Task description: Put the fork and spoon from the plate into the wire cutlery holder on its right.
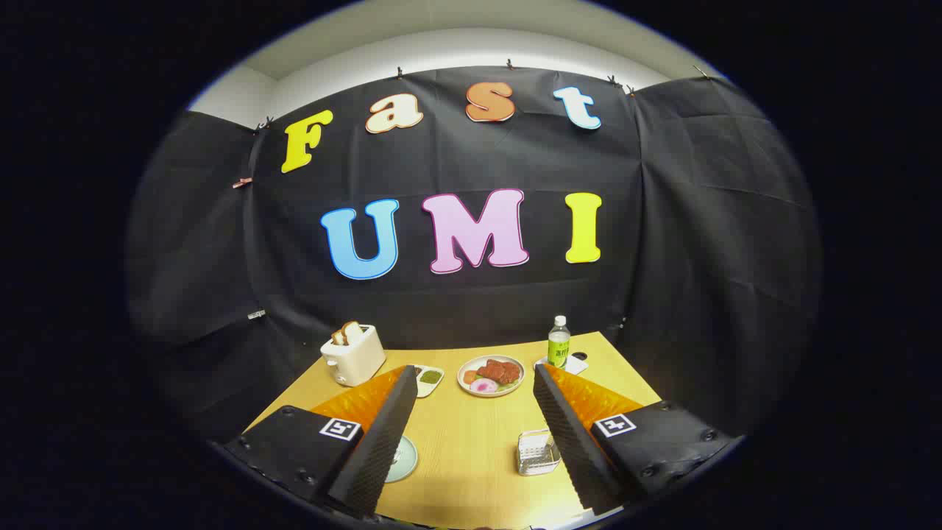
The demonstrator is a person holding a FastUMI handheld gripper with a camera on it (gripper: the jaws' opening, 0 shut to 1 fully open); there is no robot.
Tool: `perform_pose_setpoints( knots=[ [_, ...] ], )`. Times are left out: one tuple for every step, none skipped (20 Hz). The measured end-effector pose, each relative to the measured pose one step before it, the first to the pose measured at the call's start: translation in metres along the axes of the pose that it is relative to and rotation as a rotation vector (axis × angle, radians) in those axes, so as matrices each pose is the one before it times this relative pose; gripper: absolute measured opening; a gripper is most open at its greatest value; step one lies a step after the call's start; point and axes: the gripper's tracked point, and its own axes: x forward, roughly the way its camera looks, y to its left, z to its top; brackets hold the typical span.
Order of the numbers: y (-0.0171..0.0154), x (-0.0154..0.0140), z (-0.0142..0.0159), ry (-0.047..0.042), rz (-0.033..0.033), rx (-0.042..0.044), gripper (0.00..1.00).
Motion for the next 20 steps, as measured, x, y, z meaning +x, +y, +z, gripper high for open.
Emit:
perform_pose_setpoints(
  knots=[
    [0.00416, 0.00073, -0.00201, 0.00553, 0.00325, 0.00122, 0.99],
    [0.00328, 0.00011, -0.00192, 0.00237, 0.002, -0.00045, 0.99],
    [0.0023, 0.00122, -0.00306, 0.00186, -0.00428, -0.00132, 0.99],
    [0.00217, 0.00103, -0.00324, 0.00612, -0.00456, 0.00028, 0.99],
    [0.00379, 0.00131, -0.0039, 0.00604, -0.00146, 0.00384, 0.99],
    [0.00389, 0.0016, -0.00318, 0.0072, 0.00079, 0.00763, 0.99],
    [0.00412, 0.00111, -0.00256, 0.00388, 0.00049, 0.00726, 0.99],
    [0.00238, 0.00065, -0.00131, 0.00211, -0.00084, 0.00399, 0.99],
    [0.00233, 0.00068, -0.00022, -0.00051, -0.00132, 0.00166, 0.99],
    [0.00148, 0.00071, -0.00017, -0.00317, -0.00377, -0.0004, 0.99],
    [0.00074, -0.00043, 0.00068, -0.00489, -0.00387, -0.00135, 0.99],
    [-0.00021, -0.00063, 0.00067, -0.00454, -0.00701, -0.0023, 0.99],
    [-0.00054, -0.00045, 0.00072, -0.00372, -0.00467, -0.00104, 0.99],
    [0.00094, -0.00019, -0.00057, -0.00088, -0.00395, 0.00005, 0.99],
    [0.00029, -0.00047, -0.00002, -0.00052, -0.00329, 0.00061, 0.99],
    [0.00073, -0.00047, -0.00029, 0.00252, -0.00167, -0.00031, 0.99],
    [0.00128, 0.00021, -0.00102, 0.0034, 0.00025, -0.00206, 0.99],
    [0.00135, 0.00066, -0.0009, 0.00565, 0.00105, -0.00432, 0.99],
    [0.00252, 0.00046, -0.00131, 0.00643, 0.00274, -0.00502, 0.99],
    [0.00302, 0.00136, -0.00167, 0.00966, 0.00386, -0.00595, 0.99]
  ],
)
